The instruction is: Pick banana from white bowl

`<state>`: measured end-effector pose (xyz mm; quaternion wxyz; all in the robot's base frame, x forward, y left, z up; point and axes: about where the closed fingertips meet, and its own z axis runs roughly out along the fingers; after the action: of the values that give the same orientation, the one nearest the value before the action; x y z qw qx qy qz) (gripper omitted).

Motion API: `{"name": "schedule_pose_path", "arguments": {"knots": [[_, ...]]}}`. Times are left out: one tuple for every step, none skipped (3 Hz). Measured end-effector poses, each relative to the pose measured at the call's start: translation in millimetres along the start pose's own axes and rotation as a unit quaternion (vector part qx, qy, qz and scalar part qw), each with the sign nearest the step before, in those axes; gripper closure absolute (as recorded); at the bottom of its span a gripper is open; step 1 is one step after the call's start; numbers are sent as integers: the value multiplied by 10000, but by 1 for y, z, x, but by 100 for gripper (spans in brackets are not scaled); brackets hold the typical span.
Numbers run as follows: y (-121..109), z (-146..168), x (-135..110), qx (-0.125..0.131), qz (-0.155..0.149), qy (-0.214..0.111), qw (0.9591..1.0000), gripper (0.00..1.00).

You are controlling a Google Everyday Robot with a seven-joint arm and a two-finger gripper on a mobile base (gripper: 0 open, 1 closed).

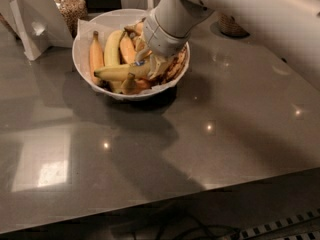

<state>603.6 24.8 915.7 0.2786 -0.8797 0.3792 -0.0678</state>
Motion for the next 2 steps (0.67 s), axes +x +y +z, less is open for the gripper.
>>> {"name": "schedule_pose_path", "arguments": {"knots": [[-6, -25, 2, 1, 27, 151, 9999, 100], [-9, -53, 4, -5, 177, 165, 9997, 100]]}}
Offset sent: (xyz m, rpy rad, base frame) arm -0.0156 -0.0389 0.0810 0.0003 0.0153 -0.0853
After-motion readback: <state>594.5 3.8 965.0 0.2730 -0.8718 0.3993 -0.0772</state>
